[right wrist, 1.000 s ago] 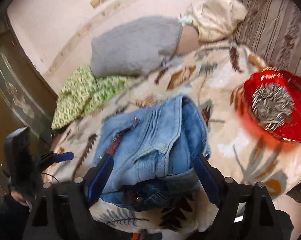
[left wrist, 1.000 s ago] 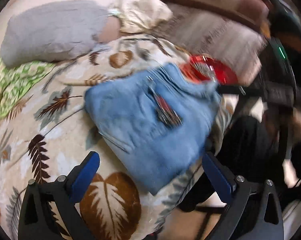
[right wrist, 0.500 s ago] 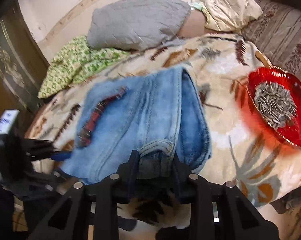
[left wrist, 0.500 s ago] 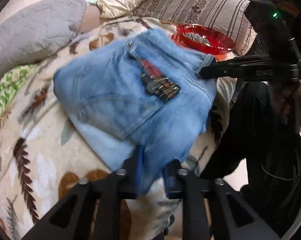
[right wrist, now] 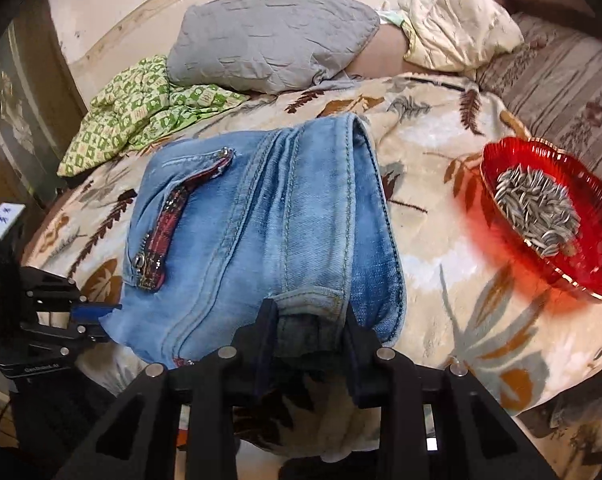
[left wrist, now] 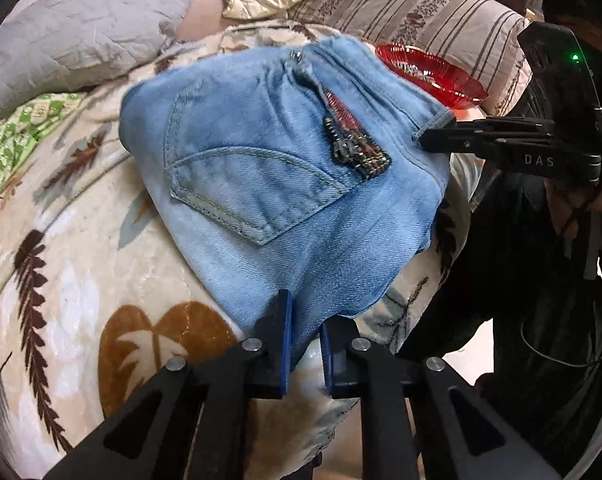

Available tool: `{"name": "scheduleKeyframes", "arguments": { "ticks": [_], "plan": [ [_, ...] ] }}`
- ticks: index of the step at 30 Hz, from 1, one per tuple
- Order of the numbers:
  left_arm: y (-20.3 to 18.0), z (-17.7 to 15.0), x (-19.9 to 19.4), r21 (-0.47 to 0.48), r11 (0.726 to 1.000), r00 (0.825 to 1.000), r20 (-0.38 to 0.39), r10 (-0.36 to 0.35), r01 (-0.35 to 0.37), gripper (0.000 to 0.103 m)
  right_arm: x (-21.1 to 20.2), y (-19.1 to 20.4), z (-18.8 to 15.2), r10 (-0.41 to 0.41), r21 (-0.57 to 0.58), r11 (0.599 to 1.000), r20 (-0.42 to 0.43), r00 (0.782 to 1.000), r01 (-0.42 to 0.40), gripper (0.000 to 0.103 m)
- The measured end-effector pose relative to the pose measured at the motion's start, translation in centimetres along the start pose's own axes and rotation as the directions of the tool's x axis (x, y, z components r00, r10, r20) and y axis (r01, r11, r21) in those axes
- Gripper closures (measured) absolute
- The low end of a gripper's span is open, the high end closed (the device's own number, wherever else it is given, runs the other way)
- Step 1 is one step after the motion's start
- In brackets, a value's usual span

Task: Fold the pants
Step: 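Open both grippers and withdraw them from the folded jeans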

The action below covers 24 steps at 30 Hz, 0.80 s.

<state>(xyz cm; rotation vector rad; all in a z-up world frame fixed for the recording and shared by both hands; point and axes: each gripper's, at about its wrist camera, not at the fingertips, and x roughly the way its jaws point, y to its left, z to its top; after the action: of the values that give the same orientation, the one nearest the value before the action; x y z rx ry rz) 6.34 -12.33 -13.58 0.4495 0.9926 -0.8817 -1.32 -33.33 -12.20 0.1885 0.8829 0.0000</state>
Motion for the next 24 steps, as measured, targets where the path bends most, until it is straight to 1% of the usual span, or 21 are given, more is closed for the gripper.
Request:
{"name": "scheduleKeyframes", "arguments": {
  "ticks": [1, 2, 3, 4, 5, 7, 8, 10, 12, 14, 15, 16, 18, 19, 20, 21, 23, 24],
  "plan": [
    [-0.1, -0.2, -0.4, 0.004, 1.0, 1.0, 0.007, 0.005, -0.005, 0.081, -0.3, 0.2, 0.1, -0.01, -0.008, 1.0, 0.01, 1.0, 0.011, 0.064],
    [-0.2, -0.2, -0.9, 0.007, 1.0, 1.0, 0.01, 0.016, -0.016, 0.065, -0.6, 0.4, 0.2, -0.012, -0.011, 1.0, 0.019, 1.0, 0.012, 0.053],
    [-0.3, 0.2, -1.6, -0.002, 1.0, 0.999, 0.019, 0.027, -0.027, 0.04, -1.0, 0.5, 0.3, -0.027, -0.015, 1.0, 0.029, 0.999, 0.027, 0.045],
    [-0.1, 0.2, -2.4, -0.02, 0.999, 0.998, 0.043, 0.038, -0.038, 0.028, -1.4, 0.6, 0.5, -0.041, -0.019, 0.999, 0.036, 0.998, 0.042, 0.031],
    [0.1, 0.3, -3.4, -0.042, 0.998, 0.995, 0.09, 0.052, -0.049, 0.017, -2.0, 0.7, 0.5, -0.052, -0.024, 0.998, 0.048, 0.998, 0.053, 0.029],
    [0.3, 0.2, -5.0, -0.062, 0.997, 0.986, 0.16, 0.051, -0.042, 0.016, -3.2, 0.9, 0.7, -0.037, -0.057, 0.998, 0.072, 0.997, 0.041, 0.029],
    [0.3, 0.1, -5.5, -0.066, 0.997, 0.981, 0.182, 0.059, -0.048, 0.015, -3.6, 1.0, 0.7, -0.033, -0.077, 0.996, 0.077, 0.996, 0.038, 0.025],
    [-0.2, -0.2, -5.6, -0.048, 0.996, 0.979, 0.184, 0.088, -0.08, 0.015, -4.3, 1.2, 0.5, -0.044, -0.146, 0.988, 0.079, 0.996, 0.055, 0.023],
    [-1.2, -0.7, -4.9, 0.001, 0.993, 0.98, 0.164, 0.116, -0.118, 0.015, -4.5, 1.1, 0.3, -0.058, -0.211, 0.975, 0.07, 0.996, 0.072, 0.023],
    [-2.4, -1.0, -3.7, 0.044, 0.985, 0.977, 0.144, 0.158, -0.166, 0.015, -4.0, 0.6, 0.0, -0.058, -0.267, 0.962, 0.018, 0.998, 0.061, 0.023],
    [-2.6, -1.1, -3.2, 0.059, 0.98, 0.973, 0.142, 0.183, -0.193, 0.015, -3.4, 0.2, 0.0, -0.063, -0.295, 0.954, -0.022, 0.998, 0.053, 0.023],
    [-3.2, -1.2, -2.7, 0.078, 0.972, 0.967, 0.145, 0.21, -0.223, 0.015, -3.0, -0.1, -0.2, -0.066, -0.312, 0.949, -0.041, 0.997, 0.05, 0.023],
    [-4.1, -1.2, -1.9, 0.107, 0.96, 0.958, 0.153, 0.242, -0.26, 0.015, -2.2, -0.4, -0.3, -0.074, -0.368, 0.929, -0.063, 0.995, 0.045, 0.023],
    [-4.6, -1.0, -1.4, 0.129, 0.957, 0.958, 0.159, 0.239, -0.26, 0.015, -2.0, -0.4, -0.4, -0.067, -0.396, 0.917, -0.069, 0.995, 0.034, 0.023],
    [-5.4, -1.0, -0.8, 0.165, 0.948, 0.956, 0.165, 0.244, -0.271, 0.015, -1.7, -0.2, -0.3, -0.064, -0.437, 0.899, -0.072, 0.995, 0.026, 0.023],
    [-5.9, -0.8, -0.3, 0.191, 0.937, 0.949, 0.173, 0.263, -0.294, 0.015, -1.4, -0.1, -0.3, -0.06, -0.467, 0.884, -0.075, 0.995, 0.019, 0.023],
    [-6.5, -0.5, 0.9, 0.238, 0.904, 0.93, 0.185, 0.317, -0.356, 0.015, -0.8, 0.4, -0.2, -0.048, -0.509, 0.861, -0.088, 0.995, -0.003, 0.023],
    [-6.6, -0.3, 1.3, 0.246, 0.895, 0.924, 0.18, 0.336, -0.373, 0.015, -0.3, 0.6, -0.1, -0.045, -0.527, 0.85, -0.1, 0.994, -0.015, 0.023]
  ]
}}
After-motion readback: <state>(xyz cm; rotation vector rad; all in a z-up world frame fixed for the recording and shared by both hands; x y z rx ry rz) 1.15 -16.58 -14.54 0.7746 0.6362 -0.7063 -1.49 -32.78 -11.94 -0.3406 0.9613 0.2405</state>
